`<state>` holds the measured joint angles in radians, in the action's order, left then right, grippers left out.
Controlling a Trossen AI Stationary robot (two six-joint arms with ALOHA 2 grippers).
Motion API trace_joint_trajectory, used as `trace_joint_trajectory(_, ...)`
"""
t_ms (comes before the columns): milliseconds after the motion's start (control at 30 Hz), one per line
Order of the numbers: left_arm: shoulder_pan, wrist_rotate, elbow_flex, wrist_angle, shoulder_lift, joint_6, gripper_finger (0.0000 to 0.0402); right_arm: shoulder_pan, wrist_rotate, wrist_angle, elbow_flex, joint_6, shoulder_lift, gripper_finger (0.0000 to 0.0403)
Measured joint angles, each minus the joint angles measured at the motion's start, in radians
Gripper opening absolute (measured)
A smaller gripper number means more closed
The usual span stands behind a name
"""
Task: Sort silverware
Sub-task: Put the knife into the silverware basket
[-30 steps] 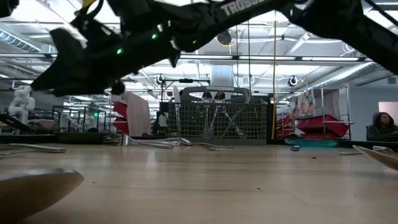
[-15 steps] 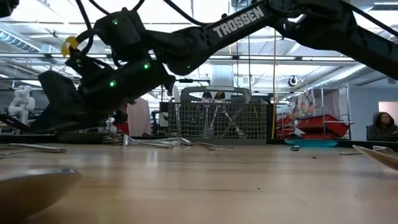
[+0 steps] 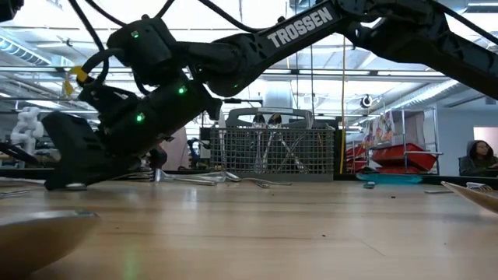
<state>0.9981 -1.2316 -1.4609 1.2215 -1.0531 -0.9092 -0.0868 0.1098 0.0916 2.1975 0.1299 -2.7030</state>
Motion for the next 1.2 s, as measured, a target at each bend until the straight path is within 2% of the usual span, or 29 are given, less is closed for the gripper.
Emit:
trace_joint_trajectory(233,0.0,0.0,0.0,0.0,0.0,0.007,0.0088,-0.005,0.0,0.023,0.003,0.023,-0.018,0.0169)
trace_joint_trajectory(300,0.0,0.0,0.0,0.0,0.0,0.007,0.0088,-0.005,0.005,0.05,0.005,0.049,-0.018,0.0133)
trace_joint_trajectory(433,0.0,0.0,0.0,0.001,0.0,0.009,0.0088,-0.004,0.0,0.103,0.007,0.074,-0.016,0.0025)
trace_joint_trajectory(467,0.0,0.0,0.0,0.001,0.0,0.01,0.0088,-0.003,-0.007,0.124,0.003,0.079,-0.016,0.0014)
trace_joint_trajectory(633,0.0,0.0,0.0,0.001,0.0,0.035,0.0088,-0.004,-0.003,0.086,0.003,0.155,-0.018,0.0001)
trace_joint_trajectory(933,-0.003,0.007,0.003,0.008,0.0,0.034,0.0088,-0.004,-0.005,0.08,0.001,0.175,-0.016,0.0)
trace_joint_trajectory(1033,-0.024,0.079,0.029,0.149,-0.001,-0.148,0.0088,-0.004,-0.004,0.08,0.001,0.191,-0.015,0.0)
trace_joint_trajectory(1133,-0.063,0.251,0.114,0.355,-0.002,-0.484,0.0085,-0.004,-0.004,0.077,0.0,0.199,-0.015,0.0)
trace_joint_trajectory(1200,-0.082,0.329,0.218,0.33,0.006,-0.57,0.0077,-0.004,-0.006,0.069,0.0,0.199,-0.015,0.0)
